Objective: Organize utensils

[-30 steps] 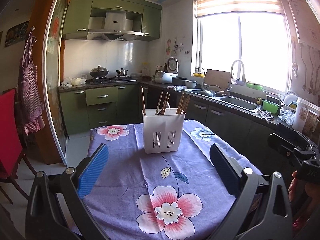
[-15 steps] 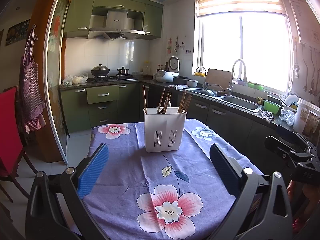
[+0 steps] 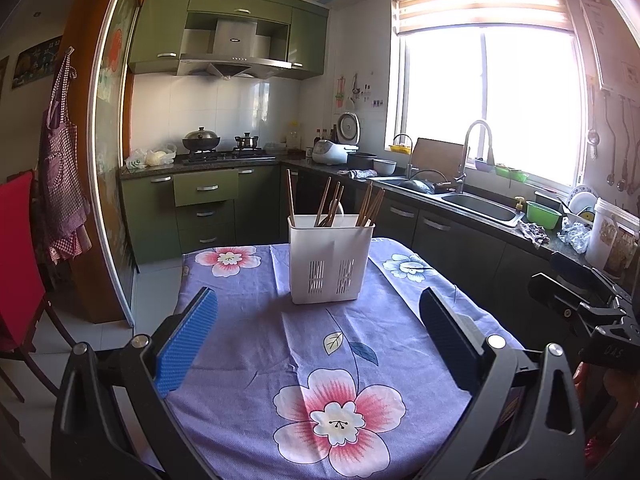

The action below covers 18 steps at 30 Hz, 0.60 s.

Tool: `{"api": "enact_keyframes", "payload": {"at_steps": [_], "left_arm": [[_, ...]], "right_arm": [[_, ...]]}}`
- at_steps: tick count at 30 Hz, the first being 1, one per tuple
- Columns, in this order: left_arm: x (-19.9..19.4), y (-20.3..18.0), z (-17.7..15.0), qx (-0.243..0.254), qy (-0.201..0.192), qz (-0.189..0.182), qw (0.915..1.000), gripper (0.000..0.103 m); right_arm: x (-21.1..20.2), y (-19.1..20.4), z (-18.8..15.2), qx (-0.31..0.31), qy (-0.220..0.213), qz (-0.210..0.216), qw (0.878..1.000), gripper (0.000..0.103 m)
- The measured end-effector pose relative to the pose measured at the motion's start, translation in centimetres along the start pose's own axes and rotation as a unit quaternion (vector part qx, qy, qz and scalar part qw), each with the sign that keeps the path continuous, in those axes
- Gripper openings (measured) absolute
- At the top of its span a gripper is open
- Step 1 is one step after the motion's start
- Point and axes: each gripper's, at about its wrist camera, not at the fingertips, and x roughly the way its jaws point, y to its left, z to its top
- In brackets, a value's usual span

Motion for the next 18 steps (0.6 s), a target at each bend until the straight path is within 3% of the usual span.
{"api": "enact_keyframes", "payload": {"at_steps": [15,18], "left_arm": [[-0.04,-0.18,-0.07,0.001,0.002,-0.004,1.0,0.096],[0.1,-0.34,-0.07,0.005,0.004,0.01,0.9999,0.096]], "right_arm": [[0.03,0.07,-0.06,0.0,0.002,0.001,1.0,0.098],[0.04,0.13,-0.08,0.0,0.001,0.001,1.0,0.098]]}}
